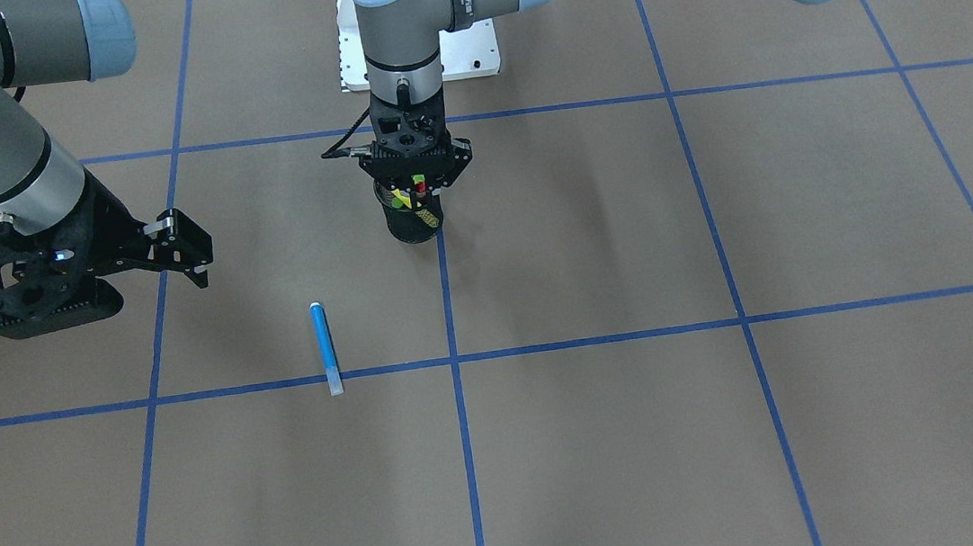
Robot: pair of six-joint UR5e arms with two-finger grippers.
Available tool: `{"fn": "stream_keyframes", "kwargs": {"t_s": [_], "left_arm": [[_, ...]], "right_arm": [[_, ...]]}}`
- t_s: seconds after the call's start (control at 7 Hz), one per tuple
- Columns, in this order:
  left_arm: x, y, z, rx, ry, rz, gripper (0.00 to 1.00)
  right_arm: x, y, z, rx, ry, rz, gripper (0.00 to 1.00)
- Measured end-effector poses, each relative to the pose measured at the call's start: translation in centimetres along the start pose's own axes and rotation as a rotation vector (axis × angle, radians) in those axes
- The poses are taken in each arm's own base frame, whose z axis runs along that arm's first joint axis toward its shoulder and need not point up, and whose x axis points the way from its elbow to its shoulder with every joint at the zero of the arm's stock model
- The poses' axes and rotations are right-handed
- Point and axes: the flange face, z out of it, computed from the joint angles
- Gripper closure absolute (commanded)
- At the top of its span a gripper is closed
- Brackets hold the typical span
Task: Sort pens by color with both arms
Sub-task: 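Lift the red marker out of the cup with the left gripper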
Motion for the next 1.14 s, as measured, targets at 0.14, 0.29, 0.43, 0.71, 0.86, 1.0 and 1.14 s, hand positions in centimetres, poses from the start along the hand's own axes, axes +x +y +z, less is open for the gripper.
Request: {"fn": "stream_keyframes", "kwargs": {"t_s": [0.14, 0.29, 0.43, 0.71, 0.86, 1.0, 1.14], "left_arm": [[0.0, 0.1, -1.4, 0.000, 0.012, 0.000, 0.98], [-0.1, -0.3, -2.9, 0.010, 0.029, -0.003, 0.98], [-0.1, -1.2, -4.6, 0.026, 0.050, -0.011, 0.98], [-0.7, -4.8, -8.8, 0.048, 0.106, -0.045, 0.98], [-1.2, -6.6, -10.4, 0.059, 0.122, -0.061, 0.98], [-1.8, -8.1, -11.2, 0.076, 0.129, -0.074, 0.98], [-2.0, -9.6, -10.9, 0.092, 0.133, -0.082, 0.98]], "right_arm": [[0.0, 0.0, 0.0, 0.000, 0.000, 0.000, 0.01], [0.0, 0.0, 0.0, -0.001, 0.000, 0.000, 0.01], [0.1, 0.0, 0.1, -0.002, 0.000, 0.000, 0.01], [0.0, 0.1, 0.0, -0.001, -0.001, 0.000, 0.01], [0.0, 0.1, -0.1, 0.001, -0.002, -0.001, 0.01], [-0.1, 0.1, -0.2, 0.003, -0.003, -0.003, 0.01], [-0.1, 0.2, -0.3, 0.004, -0.004, -0.004, 0.01]]}}
